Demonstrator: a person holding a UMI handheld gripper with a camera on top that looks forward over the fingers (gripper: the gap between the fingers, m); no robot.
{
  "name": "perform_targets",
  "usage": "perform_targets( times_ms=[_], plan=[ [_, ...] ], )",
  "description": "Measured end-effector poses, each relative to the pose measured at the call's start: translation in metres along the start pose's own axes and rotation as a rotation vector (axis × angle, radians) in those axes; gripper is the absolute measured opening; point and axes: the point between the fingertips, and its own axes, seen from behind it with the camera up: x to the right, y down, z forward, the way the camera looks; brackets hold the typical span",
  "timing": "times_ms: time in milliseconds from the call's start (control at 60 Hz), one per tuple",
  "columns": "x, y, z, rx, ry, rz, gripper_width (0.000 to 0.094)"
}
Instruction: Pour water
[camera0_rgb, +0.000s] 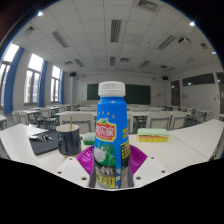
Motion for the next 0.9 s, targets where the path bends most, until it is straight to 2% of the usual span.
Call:
perform_targets(
  times_ms=[50,133,217,400,500,533,567,683,783,817,900],
  plan=[
    [-0.004,0.003,0.004,0.002,0.005,-0.012,0.0389],
    [-0.001,-0.004,0.006,-0.018,0.008,-0.090,0.0388],
    [0.011,-0.025,0.021,0.007,0.072,-0.264,0.0389],
    [0.029,-0.123,0.050,0.102,0.246,-1.051,0.0387],
    [0.020,-0.156,0.067,0.154,0.325,-1.532,0.0389],
    [0.016,-0.164,0.074,0.167,0.311,-1.665,0.0390],
    [0.001,-0.150,0.090,0.189,0.301,-1.781,0.0390],
    [-0.017,-0.156,0.080,0.264,0.286,-2.135,0.0389],
    [-0.037,-0.168,0.088,0.357,0.276,-2.240,0.0391],
    [-0.040,-0.170,0.071,0.380,0.288,-2.285,0.0391],
    [-0.060,-0.173,0.089,0.423,0.271,-2.348,0.0392]
  ],
)
